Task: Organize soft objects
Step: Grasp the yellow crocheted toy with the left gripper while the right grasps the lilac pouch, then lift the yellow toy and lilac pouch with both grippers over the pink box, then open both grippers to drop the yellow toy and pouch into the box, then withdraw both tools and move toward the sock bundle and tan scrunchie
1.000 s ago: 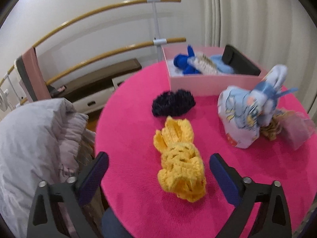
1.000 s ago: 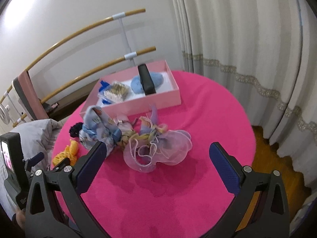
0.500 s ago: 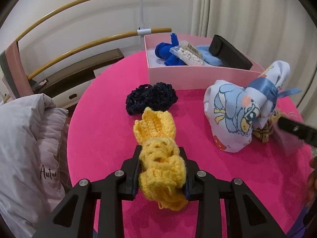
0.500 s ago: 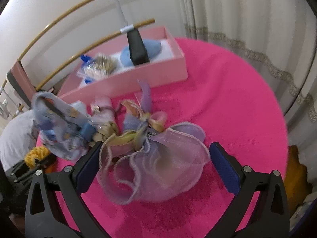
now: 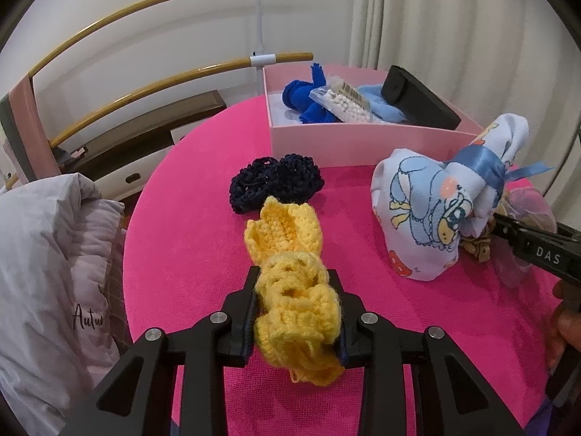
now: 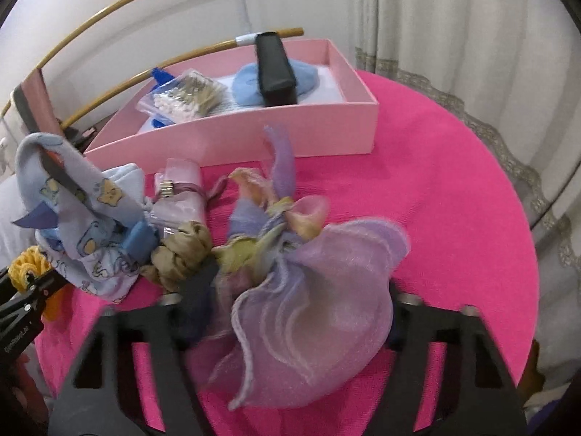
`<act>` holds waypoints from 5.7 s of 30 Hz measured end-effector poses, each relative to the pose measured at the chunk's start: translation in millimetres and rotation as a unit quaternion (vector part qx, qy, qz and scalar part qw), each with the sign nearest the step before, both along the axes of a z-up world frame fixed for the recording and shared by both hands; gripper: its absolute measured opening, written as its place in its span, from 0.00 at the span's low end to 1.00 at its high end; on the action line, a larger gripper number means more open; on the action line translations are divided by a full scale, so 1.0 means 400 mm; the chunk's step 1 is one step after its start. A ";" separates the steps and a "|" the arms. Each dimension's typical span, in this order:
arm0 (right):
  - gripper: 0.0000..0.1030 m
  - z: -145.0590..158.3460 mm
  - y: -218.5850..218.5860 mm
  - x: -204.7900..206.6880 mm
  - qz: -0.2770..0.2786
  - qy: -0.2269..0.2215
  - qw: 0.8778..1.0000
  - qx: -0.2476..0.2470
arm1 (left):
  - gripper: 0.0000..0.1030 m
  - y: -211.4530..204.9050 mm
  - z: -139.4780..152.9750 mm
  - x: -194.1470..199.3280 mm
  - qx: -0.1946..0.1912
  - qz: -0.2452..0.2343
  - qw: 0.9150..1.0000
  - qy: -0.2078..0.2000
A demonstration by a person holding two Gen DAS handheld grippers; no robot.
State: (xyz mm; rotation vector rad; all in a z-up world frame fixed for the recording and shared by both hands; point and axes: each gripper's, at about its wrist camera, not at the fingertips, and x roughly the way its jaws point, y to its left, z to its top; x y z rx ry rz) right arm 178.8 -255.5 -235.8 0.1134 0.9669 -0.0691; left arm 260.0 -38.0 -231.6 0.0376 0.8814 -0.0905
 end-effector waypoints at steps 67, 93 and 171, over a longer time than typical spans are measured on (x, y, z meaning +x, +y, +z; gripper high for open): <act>0.24 0.243 0.036 0.483 0.070 -0.040 0.996 0.028 | 0.28 -0.047 0.311 0.580 -0.046 -0.023 0.998 -0.025; 1.00 0.284 -0.001 0.389 0.035 -0.075 0.996 0.046 | 0.99 -0.018 0.296 0.467 0.010 0.016 0.996 -0.085; 1.00 0.302 0.008 -0.280 -0.027 -0.150 0.988 0.019 | 1.00 0.000 0.299 -0.325 -0.002 0.009 0.994 -0.109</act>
